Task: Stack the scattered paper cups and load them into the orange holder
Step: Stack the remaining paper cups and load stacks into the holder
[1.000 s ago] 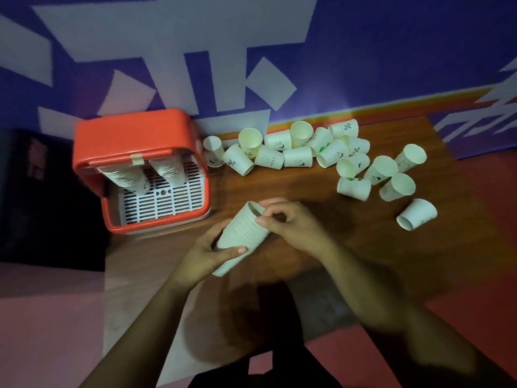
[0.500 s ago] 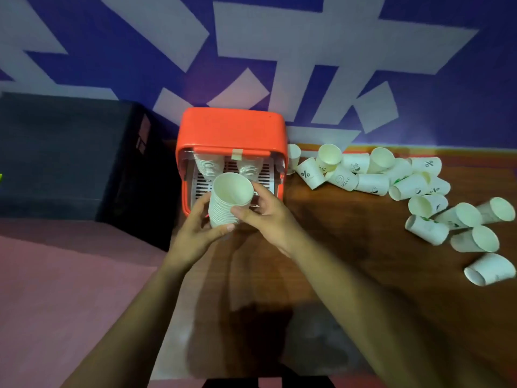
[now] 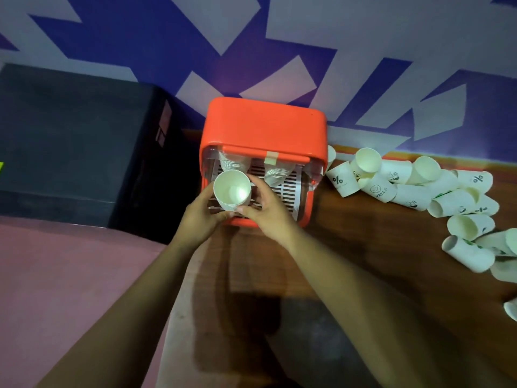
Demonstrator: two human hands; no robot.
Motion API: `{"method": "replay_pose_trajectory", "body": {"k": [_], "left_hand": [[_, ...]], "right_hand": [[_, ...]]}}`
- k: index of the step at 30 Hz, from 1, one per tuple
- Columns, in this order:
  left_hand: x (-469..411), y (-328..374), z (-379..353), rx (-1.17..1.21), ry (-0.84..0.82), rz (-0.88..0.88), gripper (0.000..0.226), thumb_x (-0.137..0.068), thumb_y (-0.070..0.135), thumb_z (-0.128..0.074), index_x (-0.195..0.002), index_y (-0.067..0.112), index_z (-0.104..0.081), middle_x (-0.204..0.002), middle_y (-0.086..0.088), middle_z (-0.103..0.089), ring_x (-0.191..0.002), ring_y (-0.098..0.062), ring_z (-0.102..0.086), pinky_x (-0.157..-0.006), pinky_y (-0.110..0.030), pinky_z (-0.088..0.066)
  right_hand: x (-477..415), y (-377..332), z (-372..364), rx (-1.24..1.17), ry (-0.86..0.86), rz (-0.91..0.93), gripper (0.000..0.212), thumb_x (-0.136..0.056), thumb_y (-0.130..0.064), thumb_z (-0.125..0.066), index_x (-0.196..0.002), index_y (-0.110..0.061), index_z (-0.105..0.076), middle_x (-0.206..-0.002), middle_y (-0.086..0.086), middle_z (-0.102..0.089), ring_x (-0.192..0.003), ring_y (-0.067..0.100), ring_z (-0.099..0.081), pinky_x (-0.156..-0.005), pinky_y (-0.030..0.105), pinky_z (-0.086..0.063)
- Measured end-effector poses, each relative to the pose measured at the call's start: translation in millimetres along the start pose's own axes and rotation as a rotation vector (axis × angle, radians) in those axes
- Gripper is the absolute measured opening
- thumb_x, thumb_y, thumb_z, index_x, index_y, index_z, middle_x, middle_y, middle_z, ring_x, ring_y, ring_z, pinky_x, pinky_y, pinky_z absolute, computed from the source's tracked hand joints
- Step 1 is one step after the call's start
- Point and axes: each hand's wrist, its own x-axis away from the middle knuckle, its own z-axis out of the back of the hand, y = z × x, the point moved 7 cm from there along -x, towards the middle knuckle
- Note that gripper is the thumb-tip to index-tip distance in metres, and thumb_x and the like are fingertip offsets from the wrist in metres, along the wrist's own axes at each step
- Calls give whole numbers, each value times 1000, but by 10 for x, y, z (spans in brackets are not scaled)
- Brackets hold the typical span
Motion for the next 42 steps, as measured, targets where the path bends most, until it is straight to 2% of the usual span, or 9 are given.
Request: {"method": "replay_pose_trajectory", "body": {"k": [2, 12, 19, 23, 26, 29, 33, 38, 42], "left_hand": [[-39, 10, -9, -24, 24, -6, 71, -79, 2, -86, -139, 27, -57, -111, 31, -68, -101, 12, -66, -86, -6, -49], [-190, -23, -11, -45, 57, 0, 71, -83, 6, -84, -145, 26, -56, -119, 14, -71, -115, -10, -68, -102, -28, -54], [-131, -33, -20, -19, 67, 13, 75, -84, 1, -82, -147, 30, -52, -119, 31, -65, -117, 3, -63, -104, -22, -51], [-134, -53, -28, -33, 72, 10, 76, -85, 3, -81, -148, 31, -51, -121, 31, -64, -120, -3, -63, -104, -23, -49], [-161, -27, -27, -39, 85, 19, 75, -86, 1, -80, -149, 29, -51, -121, 28, -64, -113, 11, -62, -98, -12, -49], [-193, 20, -36, -30, 95, 21, 74, -87, 0, -78, -150, 29, -51, -124, 16, -67, -115, -1, -64, -100, -17, -50], [-214, -10, -30, -42, 105, 39, 72, -88, 4, -78, -150, 28, -50, -128, 15, -65, -120, -4, -61, -95, -4, -46], [-131, -77, -6, -72, 72, 104, 65, -89, 14, -80, -146, 18, -49, -134, 4, -65, -126, -14, -63, -107, -33, -53], [40, 59, 76, -105, 135, 155, 57, -92, 16, -77, -142, 10, -51, -123, 5, -61, -111, -9, -62, -85, -12, -47]], "right_hand": [[-63, 85, -27, 25, -12, -34, 78, -84, -7, -75, -148, -26, -36, -136, -4, -54, -120, 9, -56, -93, 17, -48], [-315, 202, -41, 158, 52, -51, 62, -84, -17, -72, -137, -34, -43, -120, -13, -64, -111, 11, -65, -98, 46, -53], [-234, 197, -35, 154, 82, -34, 67, -87, -13, -71, -144, -28, -38, -124, -16, -54, -112, 5, -55, -100, 33, -49], [-244, 213, -52, 165, 93, -46, 68, -87, -14, -71, -144, -29, -37, -130, -11, -56, -115, 7, -54, -100, 35, -49], [-267, 240, -82, 142, 102, -71, 70, -88, -16, -70, -146, -32, -34, -137, -11, -54, -120, 10, -54, -103, 38, -48], [-293, 253, -92, 109, 126, -89, 70, -88, -16, -70, -145, -35, -34, -140, -7, -55, -124, 15, -56, -104, 45, -48], [-295, 227, -92, 79, 137, -93, 68, -89, -15, -69, -145, -30, -35, -143, -3, -53, -128, 17, -53, -106, 41, -47], [-228, 237, -72, 109, 122, -146, 62, -84, -34, -72, -139, -26, -44, -140, -2, -56, -126, 19, -55, -104, 47, -48], [-33, 132, 105, 103, 145, -160, 63, -91, -28, -69, -146, -18, -41, -150, 4, -46, -134, 19, -48, -105, 33, -42]]}}
